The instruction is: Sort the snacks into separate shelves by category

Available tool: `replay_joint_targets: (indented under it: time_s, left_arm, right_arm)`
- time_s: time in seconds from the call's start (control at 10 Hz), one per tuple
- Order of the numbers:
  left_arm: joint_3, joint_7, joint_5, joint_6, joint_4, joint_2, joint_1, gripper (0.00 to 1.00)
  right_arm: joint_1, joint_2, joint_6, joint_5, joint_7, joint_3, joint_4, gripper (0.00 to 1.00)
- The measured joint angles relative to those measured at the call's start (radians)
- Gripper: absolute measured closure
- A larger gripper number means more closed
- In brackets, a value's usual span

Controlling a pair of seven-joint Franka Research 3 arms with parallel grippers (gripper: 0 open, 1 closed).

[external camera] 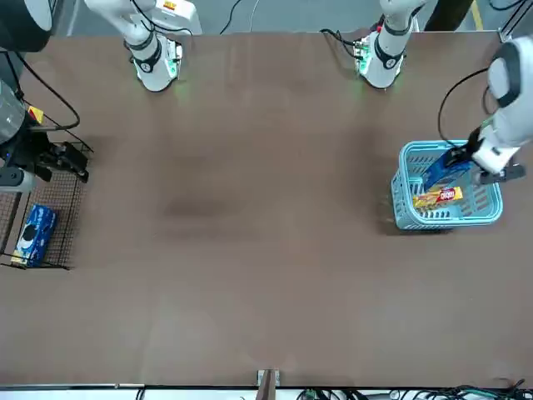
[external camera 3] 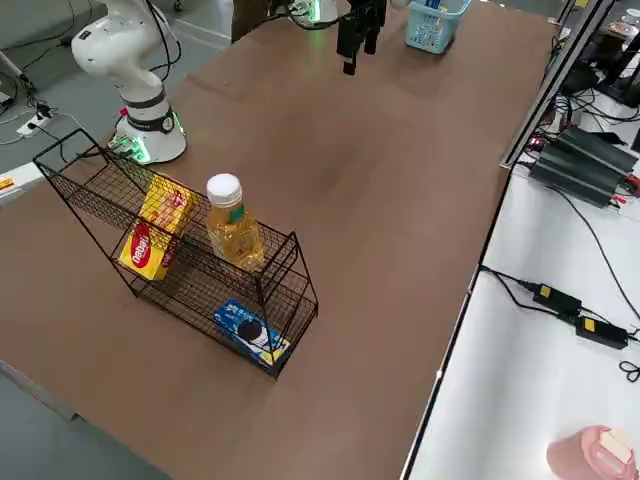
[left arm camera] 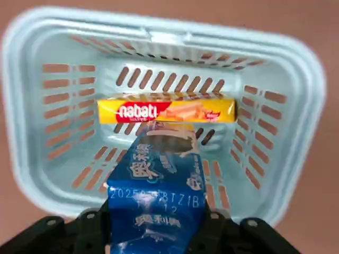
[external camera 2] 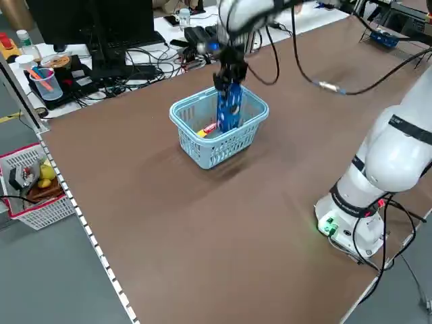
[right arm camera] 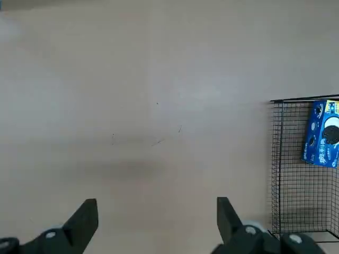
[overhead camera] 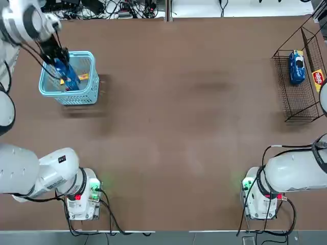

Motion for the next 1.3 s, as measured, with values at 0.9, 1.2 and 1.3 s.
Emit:
replay_joint_targets:
  time_s: [0.9,1.2,1.3]
  left_arm:
    - [-0.472,-1.27,-0.069,-0.177,0.474,0.304,-0.173,0.42]
    - [-0.473,-1.612,0.021,-0.132,0.593,0.484,-0.398,0.42]
    - [-0.472,-1.703,0.048,-0.112,0.628,0.527,-0.466,0.42]
  right_arm:
    - [0.0,0.001,-0.022,0.0,-0.002,-0.002,-0.008,0.01]
    - [-0.001,0.003,-0.054,0.0,-0.019,-0.002,-0.023,0.01]
    - [-0.001,0.003,-0.056,0.0,-0.045,-0.002,-0.026,0.01]
